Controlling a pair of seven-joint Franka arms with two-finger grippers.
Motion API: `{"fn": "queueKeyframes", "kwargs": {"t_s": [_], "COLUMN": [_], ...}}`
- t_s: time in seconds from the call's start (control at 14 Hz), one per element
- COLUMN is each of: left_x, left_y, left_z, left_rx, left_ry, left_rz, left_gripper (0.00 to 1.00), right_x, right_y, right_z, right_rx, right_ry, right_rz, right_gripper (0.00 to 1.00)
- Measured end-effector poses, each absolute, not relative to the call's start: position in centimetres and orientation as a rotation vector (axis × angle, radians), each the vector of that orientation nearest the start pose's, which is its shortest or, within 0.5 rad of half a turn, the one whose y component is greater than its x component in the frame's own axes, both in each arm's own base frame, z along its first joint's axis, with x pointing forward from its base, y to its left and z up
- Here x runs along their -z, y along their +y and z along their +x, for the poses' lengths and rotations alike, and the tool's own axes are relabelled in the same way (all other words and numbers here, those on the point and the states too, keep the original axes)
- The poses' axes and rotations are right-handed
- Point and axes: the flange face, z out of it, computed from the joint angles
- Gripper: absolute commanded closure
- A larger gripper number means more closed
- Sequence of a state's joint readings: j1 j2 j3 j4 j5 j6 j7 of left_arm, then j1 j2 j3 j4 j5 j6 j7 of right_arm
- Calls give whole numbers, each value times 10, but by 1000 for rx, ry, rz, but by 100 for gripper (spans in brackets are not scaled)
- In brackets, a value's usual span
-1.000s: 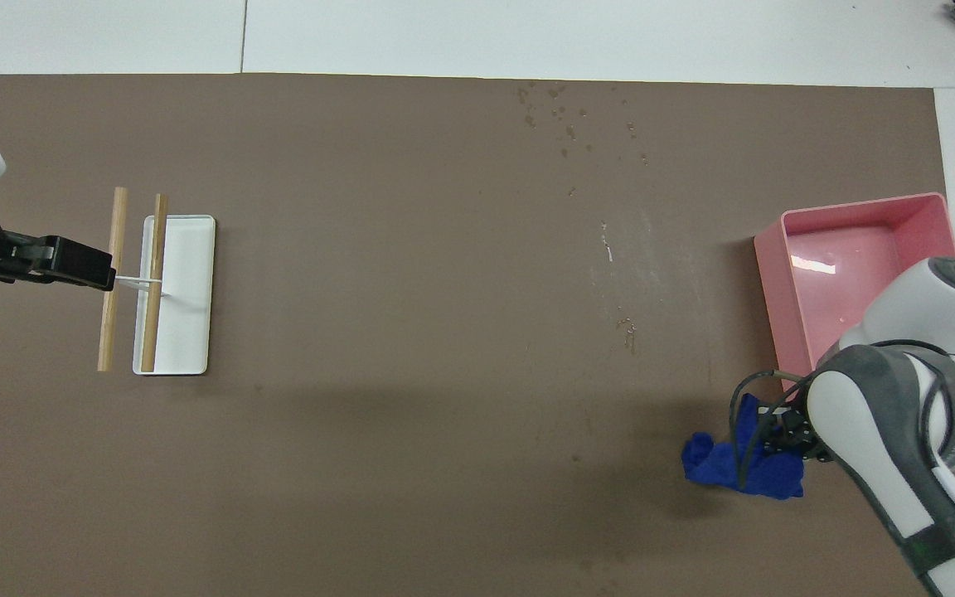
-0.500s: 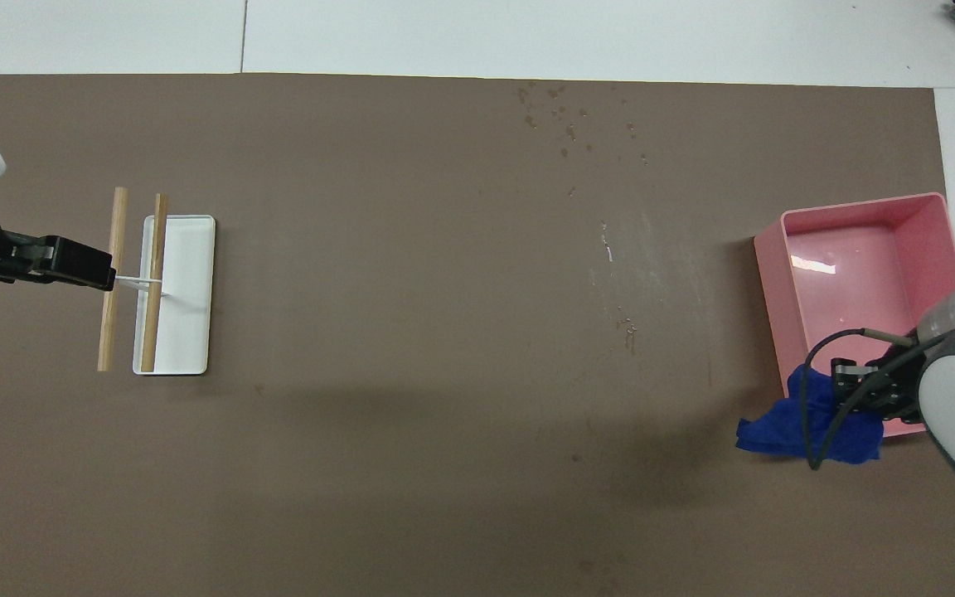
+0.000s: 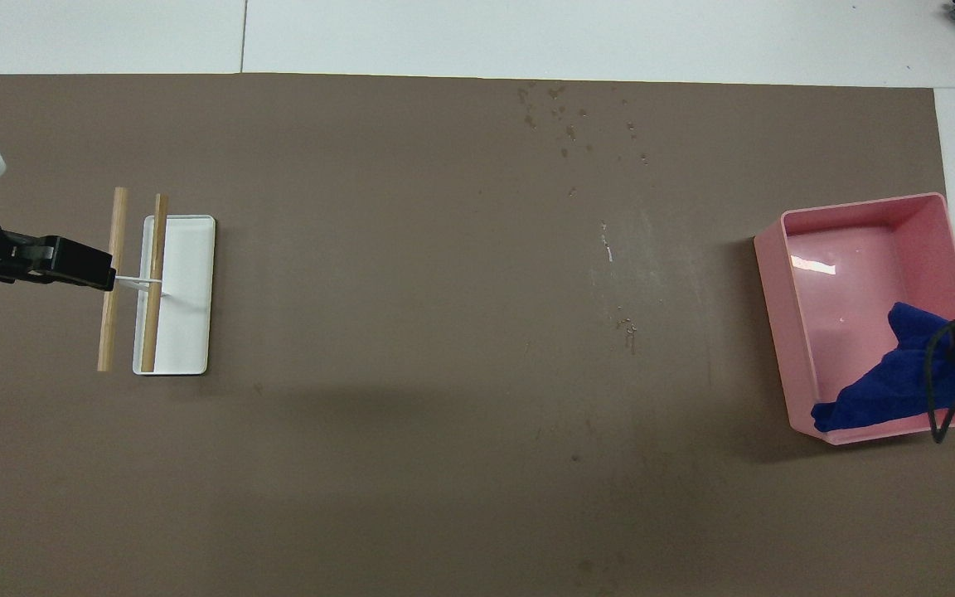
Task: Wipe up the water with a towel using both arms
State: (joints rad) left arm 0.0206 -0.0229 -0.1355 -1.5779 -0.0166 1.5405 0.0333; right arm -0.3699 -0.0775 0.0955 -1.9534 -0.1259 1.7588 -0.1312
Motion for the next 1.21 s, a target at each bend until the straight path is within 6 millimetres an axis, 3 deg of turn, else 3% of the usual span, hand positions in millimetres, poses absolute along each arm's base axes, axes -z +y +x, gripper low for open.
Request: {"fn": "queueKeyframes", "kwargs": {"t_s": [0.14,0.36,0.43,0.57,0.64,0.71,0.93,1.21], "left_x": [-631,-631,-631,-631,-631,-631,-631,-631], "left_y": [-65,-65,-65,-65,-65,-65,-65,-65], "left_z": [540,540,540,540,540,540,540,540], "left_rx": [-24,-24,-24,-24,-24,-24,-24,-24], "left_ry": [234,234,234,234,234,234,234,234], "left_rz": [-3146,-3146,-3146,-3146,-3146,-3146,-3146,-3146], "left_gripper": [0,0,0,0,0,0,0,0], "right_x": [-488,-458,-450,-443,-443,-444,-466,-525], "right_y": [-168,-174,-173,-162,-152,-143,-127,-87], "right_z": [508,521,522,524,526,527,527,526], "right_rx": [-197,-209,-228,-246,-253,-259,-204,-94], "right_ry": [176,201,251,373,412,426,406,331], "right_rz": [-3233,-3222,-3215,-3207,-3205,-3206,-3223,-3226], "right_gripper": [100,100,84,27,9,0,0,0]}}
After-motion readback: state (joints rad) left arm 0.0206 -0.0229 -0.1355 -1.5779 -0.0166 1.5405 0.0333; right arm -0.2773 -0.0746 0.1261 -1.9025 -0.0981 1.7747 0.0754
